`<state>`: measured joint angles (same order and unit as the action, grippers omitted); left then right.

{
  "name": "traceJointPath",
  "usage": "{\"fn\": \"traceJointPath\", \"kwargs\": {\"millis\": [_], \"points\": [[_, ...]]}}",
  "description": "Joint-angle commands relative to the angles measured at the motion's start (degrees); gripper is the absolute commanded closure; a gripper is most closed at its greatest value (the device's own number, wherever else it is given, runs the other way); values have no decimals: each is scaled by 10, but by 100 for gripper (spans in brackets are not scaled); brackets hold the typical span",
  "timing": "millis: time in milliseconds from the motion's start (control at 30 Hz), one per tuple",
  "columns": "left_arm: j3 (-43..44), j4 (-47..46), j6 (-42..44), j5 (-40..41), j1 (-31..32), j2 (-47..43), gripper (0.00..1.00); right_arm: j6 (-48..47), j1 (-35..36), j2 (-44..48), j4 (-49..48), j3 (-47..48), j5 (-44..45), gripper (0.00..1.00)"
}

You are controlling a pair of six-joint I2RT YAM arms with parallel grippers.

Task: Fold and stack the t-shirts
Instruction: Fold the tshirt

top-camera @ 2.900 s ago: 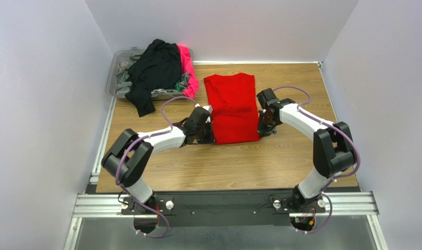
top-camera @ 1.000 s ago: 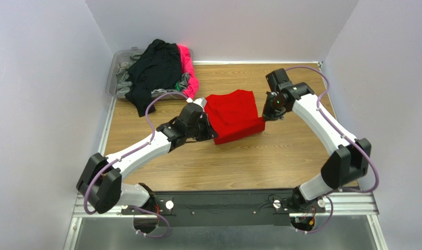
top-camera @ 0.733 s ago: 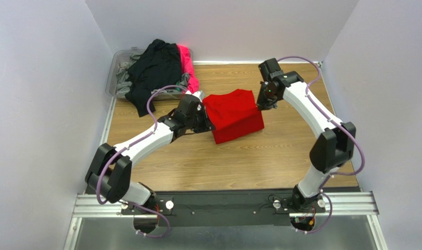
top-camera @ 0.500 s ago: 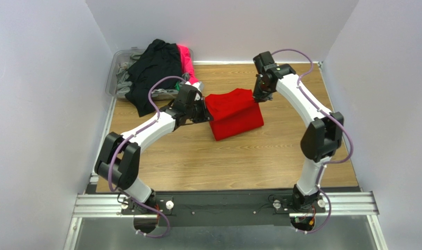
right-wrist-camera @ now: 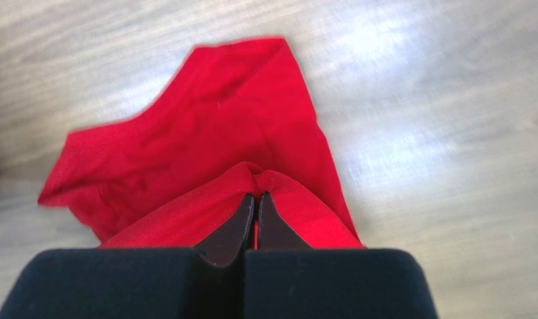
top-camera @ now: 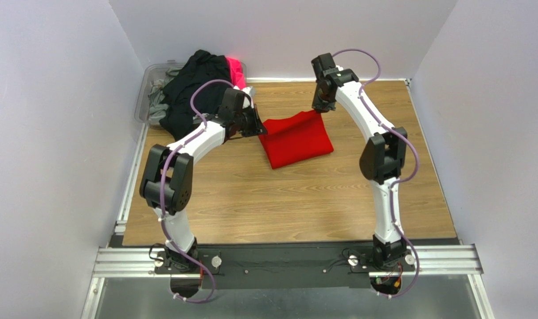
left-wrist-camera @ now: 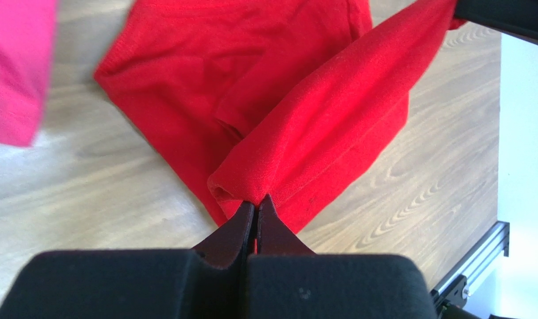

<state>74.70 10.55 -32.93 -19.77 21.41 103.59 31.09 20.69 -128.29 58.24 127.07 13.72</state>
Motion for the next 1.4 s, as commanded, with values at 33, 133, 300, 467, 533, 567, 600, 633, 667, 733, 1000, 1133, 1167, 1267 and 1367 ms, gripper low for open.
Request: {"fn": "traceJointPath", "kwargs": {"millis": [33, 133, 300, 467, 533, 567, 600, 633, 667, 733, 1000, 1133, 1167, 1267, 1367], "points": [[33, 24, 27, -13, -27, 40, 100, -11, -14, -65, -3, 69, 33, 99], [56, 32, 32, -18, -31, 66, 100, -16, -18, -90, -4, 84, 29, 99], [84, 43, 34, -12, -33, 97, 100, -16, -24, -109, -9, 86, 17, 99], [90, 46, 35, 10, -37, 99, 75, -19, -27, -117, -18, 92, -1, 87], [94, 44, 37, 12, -37, 98, 61, -24, -27, -118, -20, 97, -9, 60], [99, 44, 37, 14, -37, 98, 51, -27, -27, -118, -21, 101, -11, 47], [100, 43, 39, 15, -37, 93, 47, -30, -27, -116, -22, 103, -13, 36], [101, 42, 41, 17, -37, 90, 44, -35, -27, -115, -22, 105, -12, 22], [103, 41, 42, 21, -37, 86, 39, -38, -27, -111, -23, 106, -11, 16], [101, 25, 50, 21, -37, 69, 35, -49, -29, -99, -27, 105, -12, 3], [62, -11, 61, 25, -32, 24, 32, -73, -50, -25, -77, 27, -70, 0], [27, -25, 64, 15, -26, 24, 36, -94, -88, 14, -124, -58, -164, 0], [20, -28, 66, 10, -24, 24, 37, -104, -95, 22, -130, -82, -179, 0], [-9, -58, 59, -23, -22, 28, 38, -136, -116, 37, -165, -121, -247, 0], [-33, -92, 38, -47, -22, 35, 39, -167, -128, 47, -182, -167, -290, 0]]}}
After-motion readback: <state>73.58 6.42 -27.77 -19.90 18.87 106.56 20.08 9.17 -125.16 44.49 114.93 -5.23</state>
